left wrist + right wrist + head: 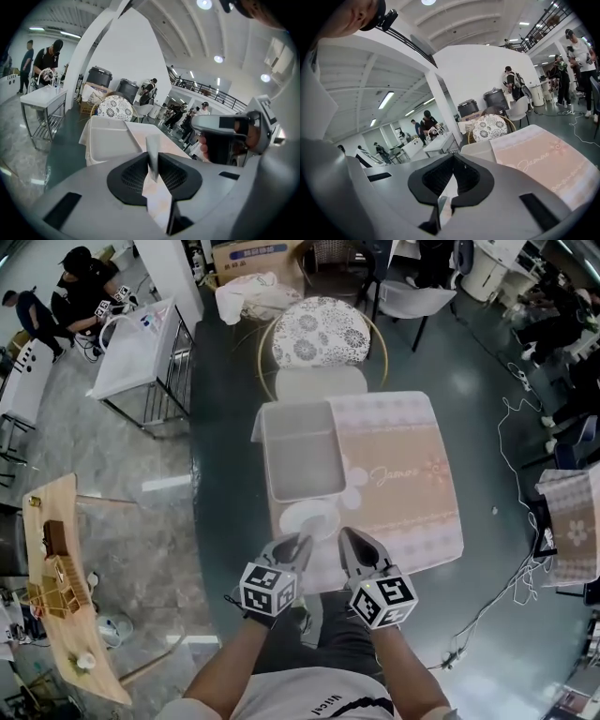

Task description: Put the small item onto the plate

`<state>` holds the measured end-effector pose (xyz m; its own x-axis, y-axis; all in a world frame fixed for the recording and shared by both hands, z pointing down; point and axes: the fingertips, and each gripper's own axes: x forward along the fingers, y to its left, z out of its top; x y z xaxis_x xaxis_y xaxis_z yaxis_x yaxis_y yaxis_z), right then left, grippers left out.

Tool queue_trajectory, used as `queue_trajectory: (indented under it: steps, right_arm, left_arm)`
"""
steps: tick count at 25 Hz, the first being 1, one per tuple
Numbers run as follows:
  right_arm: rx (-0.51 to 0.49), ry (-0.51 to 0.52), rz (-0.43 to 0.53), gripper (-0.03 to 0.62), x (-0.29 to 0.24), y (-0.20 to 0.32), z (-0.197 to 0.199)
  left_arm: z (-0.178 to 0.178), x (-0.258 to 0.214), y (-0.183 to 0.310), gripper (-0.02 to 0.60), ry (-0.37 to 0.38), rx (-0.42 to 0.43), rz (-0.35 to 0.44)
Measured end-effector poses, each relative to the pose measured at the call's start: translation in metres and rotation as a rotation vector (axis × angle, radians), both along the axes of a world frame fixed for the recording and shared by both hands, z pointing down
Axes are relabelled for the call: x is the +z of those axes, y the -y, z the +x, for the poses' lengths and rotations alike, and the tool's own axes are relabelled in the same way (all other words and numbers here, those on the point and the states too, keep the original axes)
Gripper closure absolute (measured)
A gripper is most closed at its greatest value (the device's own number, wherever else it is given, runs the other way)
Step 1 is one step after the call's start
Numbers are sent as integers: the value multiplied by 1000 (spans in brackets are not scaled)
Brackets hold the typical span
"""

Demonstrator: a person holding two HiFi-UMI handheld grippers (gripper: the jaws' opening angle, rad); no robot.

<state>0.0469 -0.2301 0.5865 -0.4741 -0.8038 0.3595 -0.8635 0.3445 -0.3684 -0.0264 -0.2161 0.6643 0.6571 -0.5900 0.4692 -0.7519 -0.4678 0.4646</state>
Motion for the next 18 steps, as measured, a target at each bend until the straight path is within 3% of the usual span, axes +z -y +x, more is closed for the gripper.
queue_trajectory:
  steps: [18]
  right_arm:
    - [-16,2,-108,580,89,30,7]
  left_arm:
    - [10,110,27,514,67,-2,-204]
